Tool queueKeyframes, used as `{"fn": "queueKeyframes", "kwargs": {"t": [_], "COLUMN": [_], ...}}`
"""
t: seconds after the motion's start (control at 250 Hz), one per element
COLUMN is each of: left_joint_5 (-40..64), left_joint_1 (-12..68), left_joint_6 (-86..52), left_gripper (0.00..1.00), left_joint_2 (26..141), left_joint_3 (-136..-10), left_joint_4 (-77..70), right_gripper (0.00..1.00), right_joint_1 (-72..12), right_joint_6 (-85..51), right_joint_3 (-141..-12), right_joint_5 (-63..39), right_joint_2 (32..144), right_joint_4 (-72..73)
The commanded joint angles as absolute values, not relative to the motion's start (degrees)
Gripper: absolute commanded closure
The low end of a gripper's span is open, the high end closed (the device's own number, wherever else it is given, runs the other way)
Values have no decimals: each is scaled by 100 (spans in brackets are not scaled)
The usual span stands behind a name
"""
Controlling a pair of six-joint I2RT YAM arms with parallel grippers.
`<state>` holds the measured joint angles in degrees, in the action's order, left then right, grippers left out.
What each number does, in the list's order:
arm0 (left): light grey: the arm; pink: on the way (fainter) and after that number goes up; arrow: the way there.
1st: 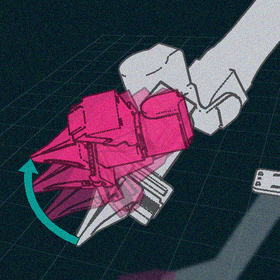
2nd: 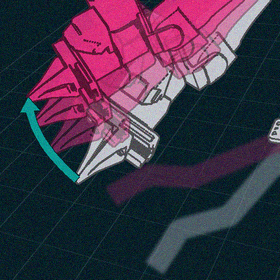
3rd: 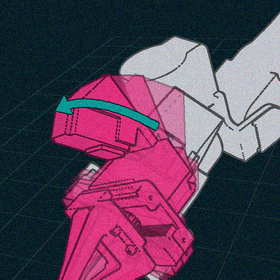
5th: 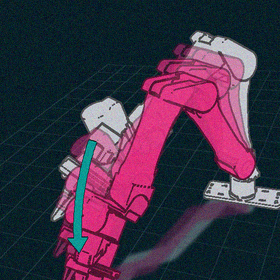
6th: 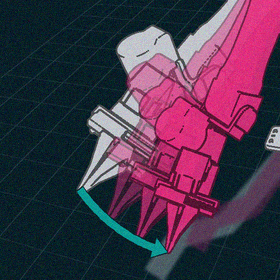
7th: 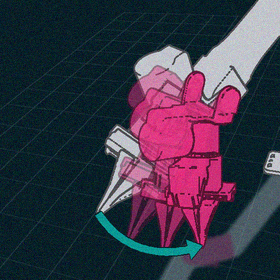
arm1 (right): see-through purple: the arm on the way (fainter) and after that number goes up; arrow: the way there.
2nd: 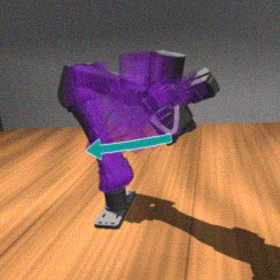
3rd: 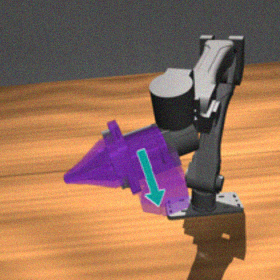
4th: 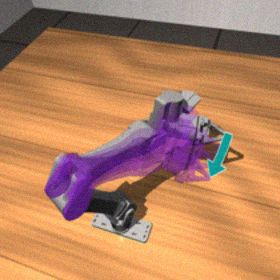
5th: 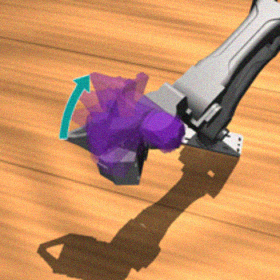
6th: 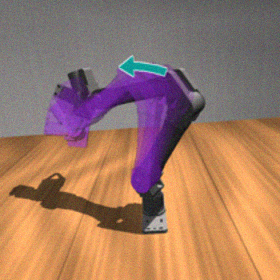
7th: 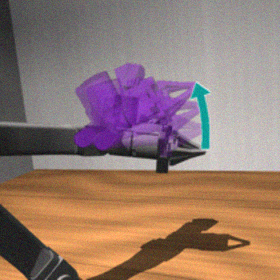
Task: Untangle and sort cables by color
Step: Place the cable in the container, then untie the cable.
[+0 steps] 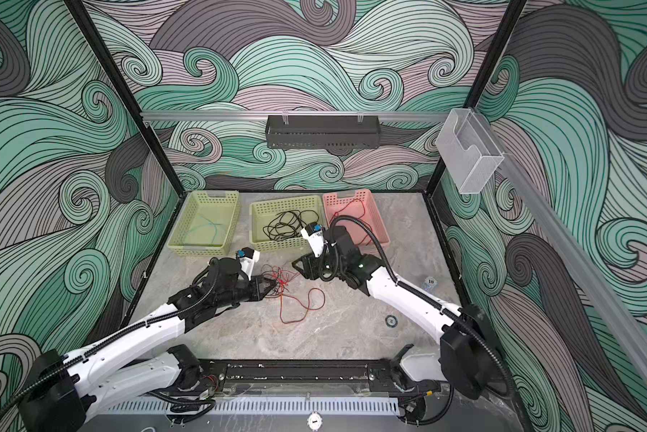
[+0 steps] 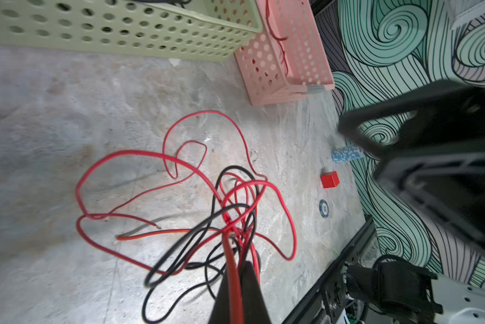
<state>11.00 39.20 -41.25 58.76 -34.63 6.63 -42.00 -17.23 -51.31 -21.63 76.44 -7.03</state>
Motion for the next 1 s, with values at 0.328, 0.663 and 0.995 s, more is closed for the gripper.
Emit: {"fn": "queueKeyframes", "kwargs": {"t": [0.328, 0.663, 0.995], "left_joint_5": [1133, 1018, 944], "left_joint_1": [4075, 4072, 4070], "left_joint_6": [-4050, -4095, -4045], "left_gripper": [97, 97, 97], "left_joint_2": [6467, 6030, 5865], "left_joint_3": [-3952, -3595, -3552], "left_joint_4": [583, 679, 804], "right_gripper": [100, 68, 94], "right_joint_1": [-4586, -4588, -4599], "right_joint_6": [-1817, -1681, -1689], "right_joint_3": [-4958, -5150, -5433], "right_joint_5": [-1723, -1687, -1764], "right_joint_2": [7749, 7946, 8334], "right_joint_4": [33, -152, -200]}}
